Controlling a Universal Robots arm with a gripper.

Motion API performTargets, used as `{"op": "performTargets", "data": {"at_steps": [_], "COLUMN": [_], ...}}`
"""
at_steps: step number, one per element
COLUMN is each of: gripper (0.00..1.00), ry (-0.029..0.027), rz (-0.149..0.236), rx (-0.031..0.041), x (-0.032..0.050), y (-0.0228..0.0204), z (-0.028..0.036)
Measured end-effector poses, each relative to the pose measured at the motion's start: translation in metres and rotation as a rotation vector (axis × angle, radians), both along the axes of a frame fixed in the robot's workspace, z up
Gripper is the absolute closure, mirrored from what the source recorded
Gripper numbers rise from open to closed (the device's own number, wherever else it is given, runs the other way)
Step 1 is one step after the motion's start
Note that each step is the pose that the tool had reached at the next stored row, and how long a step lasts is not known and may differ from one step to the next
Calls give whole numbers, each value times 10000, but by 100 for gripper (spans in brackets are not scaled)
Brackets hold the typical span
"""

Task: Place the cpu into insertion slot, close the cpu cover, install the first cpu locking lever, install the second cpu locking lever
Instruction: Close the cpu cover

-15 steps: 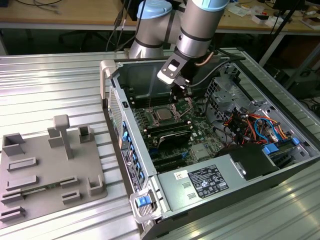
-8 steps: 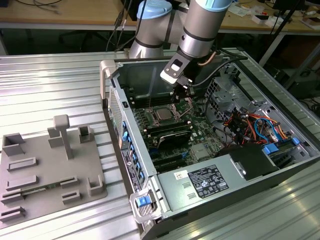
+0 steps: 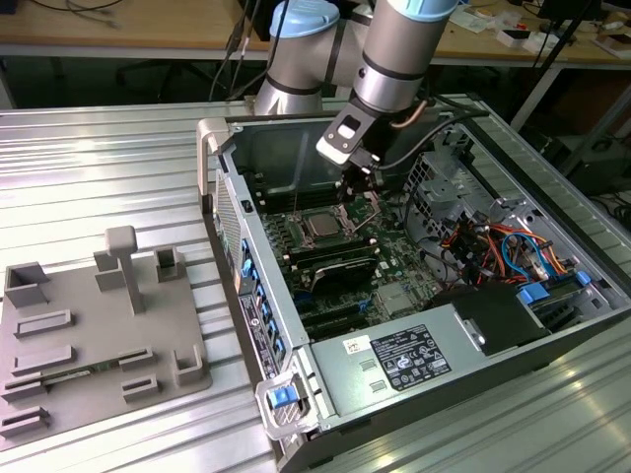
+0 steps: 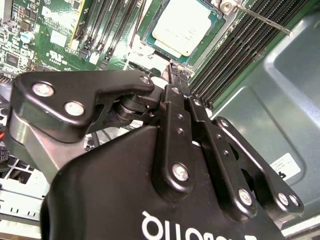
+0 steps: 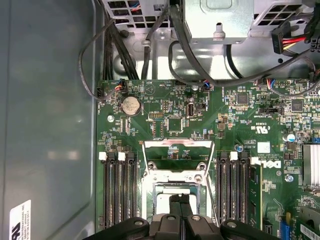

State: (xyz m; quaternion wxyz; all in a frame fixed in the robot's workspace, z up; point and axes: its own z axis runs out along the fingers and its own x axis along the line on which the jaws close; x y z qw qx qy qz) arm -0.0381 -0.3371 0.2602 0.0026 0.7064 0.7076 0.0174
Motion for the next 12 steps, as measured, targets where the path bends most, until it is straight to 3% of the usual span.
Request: {"op": "performTargets", "data": {"at_steps": [3,6,12], "gripper": [89,89,89], "ry": [0,1,-1], "rz": [0,0,0], "rx": [1,0,1], "x": [0,0,0], "y": [0,0,0], "z": [52,147,155]}}
